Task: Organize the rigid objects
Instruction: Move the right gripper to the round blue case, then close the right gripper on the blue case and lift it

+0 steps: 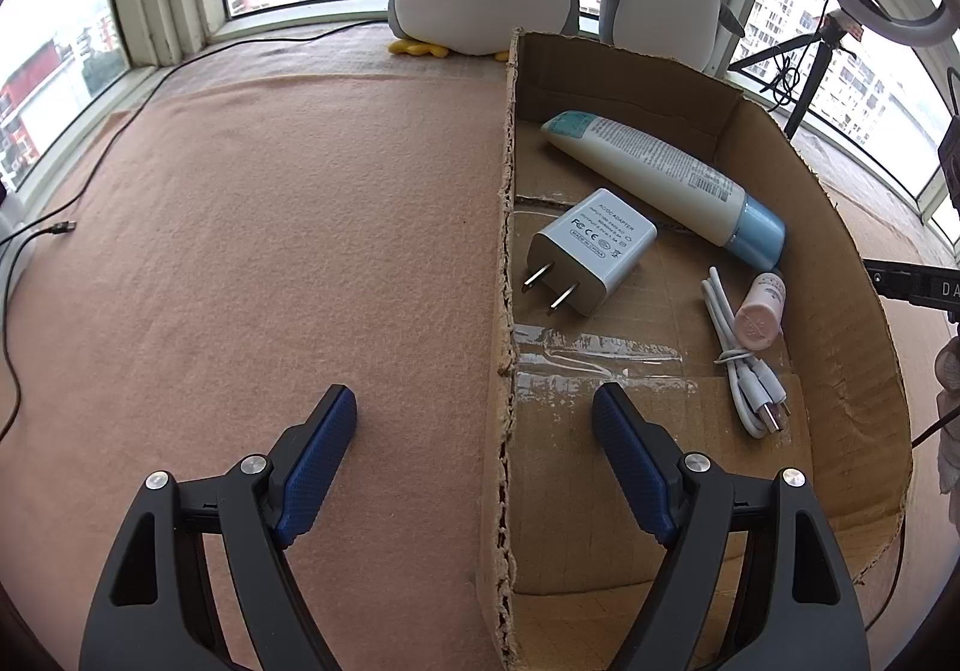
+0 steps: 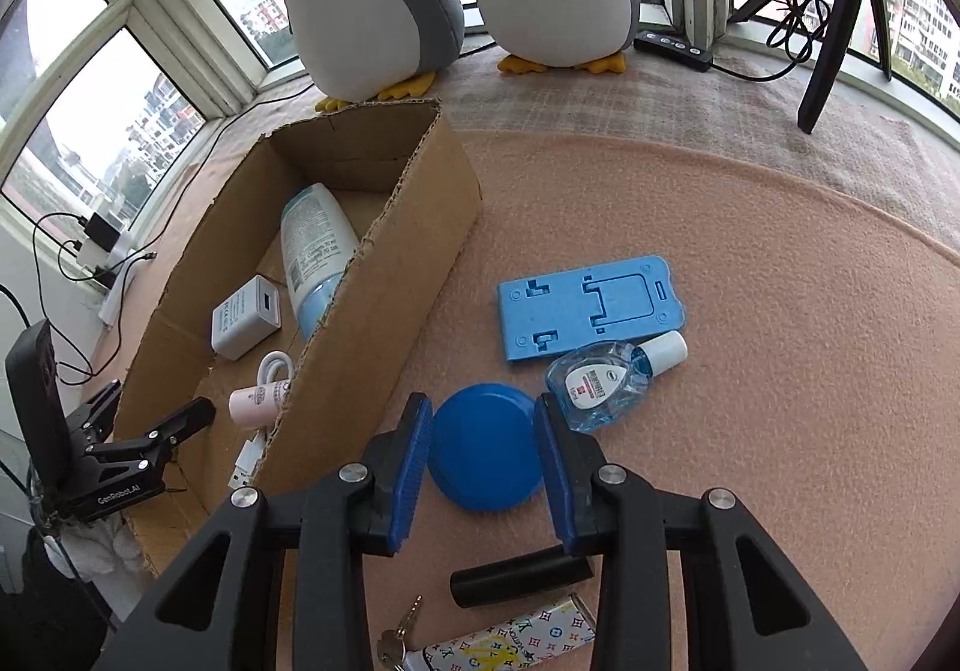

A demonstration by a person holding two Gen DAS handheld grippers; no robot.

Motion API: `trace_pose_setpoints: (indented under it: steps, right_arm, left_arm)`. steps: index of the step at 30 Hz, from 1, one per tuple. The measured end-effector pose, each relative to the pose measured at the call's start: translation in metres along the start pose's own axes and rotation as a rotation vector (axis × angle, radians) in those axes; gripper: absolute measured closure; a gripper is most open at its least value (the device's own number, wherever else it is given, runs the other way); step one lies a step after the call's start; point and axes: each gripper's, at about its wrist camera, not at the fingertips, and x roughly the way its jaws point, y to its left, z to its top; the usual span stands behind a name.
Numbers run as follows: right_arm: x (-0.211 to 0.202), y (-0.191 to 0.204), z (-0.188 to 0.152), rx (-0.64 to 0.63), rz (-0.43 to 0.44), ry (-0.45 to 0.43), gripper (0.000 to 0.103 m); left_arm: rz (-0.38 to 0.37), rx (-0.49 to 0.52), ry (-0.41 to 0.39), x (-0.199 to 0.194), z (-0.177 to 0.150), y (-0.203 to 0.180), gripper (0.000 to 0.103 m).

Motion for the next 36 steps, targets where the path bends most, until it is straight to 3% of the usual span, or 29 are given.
trace_pose_setpoints:
  steps: [4, 9, 12, 23, 26, 36]
  right_arm:
    - [-0.001, 0.01, -0.008, -0.042, -0.037, 0.001, 0.054]
    - [0.002, 0.025, -0.015, -0.129, -0.117, 0.02, 0.054]
    - [0.005, 0.029, -0.016, -0.153, -0.155, 0.03, 0.047]
    - [0.019, 0.034, -0.018, -0.209, -0.241, 0.068, 0.047]
    - [0.019, 0.032, -0.02, -0.201, -0.237, 0.066, 0.057]
    - [0.011, 0.031, -0.026, -0.155, -0.236, 0.045, 0.058]
  left_arm:
    - [0.0, 0.0, -0.001, 0.0, -0.001, 0.0, 0.021]
    - [-0.001, -0.002, -0.001, 0.0, -0.001, -0.001, 0.021]
    - [-0.002, -0.002, -0.001, 0.0, -0.001, -0.001, 0.021]
    - [-0.002, -0.005, 0.0, 0.0, -0.001, -0.001, 0.021]
    - [-0.003, -0.006, -0.001, -0.001, -0.002, 0.0, 0.021]
    - [-0.005, -0.008, -0.002, -0.001, -0.002, -0.001, 0.021]
